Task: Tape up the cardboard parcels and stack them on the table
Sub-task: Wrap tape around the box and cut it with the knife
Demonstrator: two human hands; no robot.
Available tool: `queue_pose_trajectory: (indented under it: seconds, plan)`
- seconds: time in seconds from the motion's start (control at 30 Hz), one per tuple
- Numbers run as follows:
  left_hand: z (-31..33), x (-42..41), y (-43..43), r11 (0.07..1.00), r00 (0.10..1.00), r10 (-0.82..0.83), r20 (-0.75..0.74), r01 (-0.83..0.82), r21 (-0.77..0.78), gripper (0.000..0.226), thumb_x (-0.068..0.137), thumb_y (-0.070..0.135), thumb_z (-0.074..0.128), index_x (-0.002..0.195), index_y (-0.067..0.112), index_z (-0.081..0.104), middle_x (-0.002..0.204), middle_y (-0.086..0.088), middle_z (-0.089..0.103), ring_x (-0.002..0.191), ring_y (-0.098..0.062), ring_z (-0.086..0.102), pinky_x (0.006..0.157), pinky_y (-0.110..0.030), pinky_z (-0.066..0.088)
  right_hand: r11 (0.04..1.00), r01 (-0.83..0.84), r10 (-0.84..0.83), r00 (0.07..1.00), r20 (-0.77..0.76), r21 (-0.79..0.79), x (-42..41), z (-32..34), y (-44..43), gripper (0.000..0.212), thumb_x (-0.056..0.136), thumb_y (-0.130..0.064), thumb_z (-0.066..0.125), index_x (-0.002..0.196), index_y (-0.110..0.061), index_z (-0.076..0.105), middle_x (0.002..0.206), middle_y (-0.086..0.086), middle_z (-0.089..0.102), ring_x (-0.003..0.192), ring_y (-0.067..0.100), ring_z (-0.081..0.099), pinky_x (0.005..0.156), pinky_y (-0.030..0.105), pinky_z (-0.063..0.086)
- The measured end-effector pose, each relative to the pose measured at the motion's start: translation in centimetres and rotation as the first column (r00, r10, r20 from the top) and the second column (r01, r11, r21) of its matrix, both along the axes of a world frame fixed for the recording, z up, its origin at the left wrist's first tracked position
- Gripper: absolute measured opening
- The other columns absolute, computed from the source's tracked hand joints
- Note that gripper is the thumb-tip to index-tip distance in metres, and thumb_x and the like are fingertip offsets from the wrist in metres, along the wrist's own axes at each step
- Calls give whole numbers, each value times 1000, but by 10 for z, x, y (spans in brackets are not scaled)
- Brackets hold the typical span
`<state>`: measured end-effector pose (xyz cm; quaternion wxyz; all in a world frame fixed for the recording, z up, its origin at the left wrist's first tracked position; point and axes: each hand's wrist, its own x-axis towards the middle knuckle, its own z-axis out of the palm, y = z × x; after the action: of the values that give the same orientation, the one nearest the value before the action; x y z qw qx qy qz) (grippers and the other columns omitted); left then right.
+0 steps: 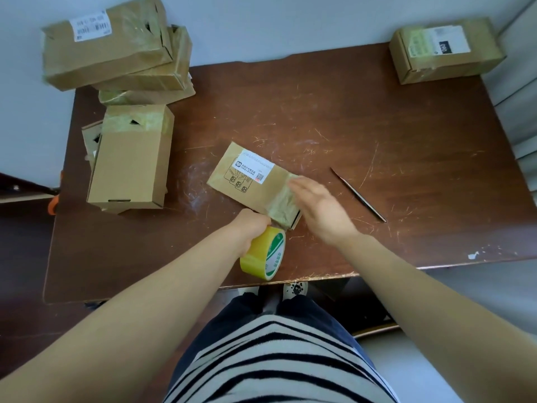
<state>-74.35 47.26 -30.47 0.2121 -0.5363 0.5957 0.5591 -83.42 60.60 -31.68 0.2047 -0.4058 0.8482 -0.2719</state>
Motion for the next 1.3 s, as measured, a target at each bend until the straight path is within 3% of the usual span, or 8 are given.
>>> queue_pose_trajectory:
  seconds: [0.1, 0.3, 0.4, 0.5, 0.73, 0.97, 1.13, 1.3]
  plan:
    - [-1, 0, 1, 1000, 1000, -9, -4, 8, -13, 15, 89, 15, 62, 101, 7, 60, 87, -10, 63, 84, -26, 61, 72, -32, 48, 968, -209, 217, 975, -42, 143, 7, -16, -22, 54, 103, -33, 29, 152, -13, 15, 160, 1, 6, 147, 12, -4, 115, 23, -10]
    - [-7, 5, -4, 996, 997, -77, 21, 78, -38, 11, 87, 12, 63, 84, 7, 53, 78, -7, 58, 71, -19, 55, 61, -27, 44, 881, -301, 378, 911, -161, 364, 7, -42, -21, 61, 102, -43, 13, 150, -16, -11, 158, -1, -18, 135, 4, -27, 110, 25, -22]
    - [-5, 11, -8, 973, 976, -208, 63, 213, -92, 7, 89, 12, 57, 84, 8, 55, 79, -5, 55, 68, -17, 52, 55, -22, 43, 871, -306, 387, 909, -154, 383, 5, -40, -23, 61, 102, -43, 13, 150, -16, -11, 158, -1, -18, 133, 3, -29, 108, 24, -24]
    - [-3, 25, -16, 934, 939, -305, 157, 328, -143, 21, 89, 12, 57, 105, -1, 64, 91, -12, 59, 88, -27, 61, 62, -22, 40, 869, -314, 379, 919, -106, 382, 4, -39, -23, 66, 100, -49, 16, 150, -17, -11, 157, -3, -21, 134, 3, -30, 110, 25, -22]
    - [12, 16, -34, 980, 990, -135, 28, 138, -146, 29, 82, 13, 64, 107, -2, 61, 92, -12, 61, 78, -23, 56, 59, -26, 41, 824, -247, 430, 858, -279, 511, 17, -38, -28, 67, 101, -45, 12, 147, -6, -17, 156, 11, -22, 142, 23, -24, 111, 38, -20]
    - [21, 20, -38, 987, 994, -110, 0, 109, -117, 27, 83, 14, 63, 106, -1, 61, 90, -12, 61, 77, -24, 57, 57, -26, 42, 779, -280, 470, 853, -227, 561, 16, -29, -29, 66, 102, -38, 15, 143, -5, -25, 153, 14, -30, 141, 28, -28, 112, 42, -19]
    - [27, 17, -46, 991, 996, -71, -54, 64, -120, 21, 85, 13, 62, 103, 3, 62, 85, -9, 63, 73, -20, 60, 55, -25, 43, 762, -279, 462, 866, -190, 584, 21, -31, -29, 68, 103, -35, 19, 140, -13, -33, 132, 12, -56, 126, 28, -47, 106, 51, -23]
    - [35, 16, -47, 995, 990, -36, -133, 22, -100, 6, 87, 9, 60, 89, 13, 64, 76, 0, 62, 69, -13, 58, 53, -23, 42, 782, -289, 447, 878, -173, 553, 19, -33, -26, 70, 103, -36, 22, 135, -17, -37, 143, 14, -45, 128, 26, -45, 108, 44, -24]
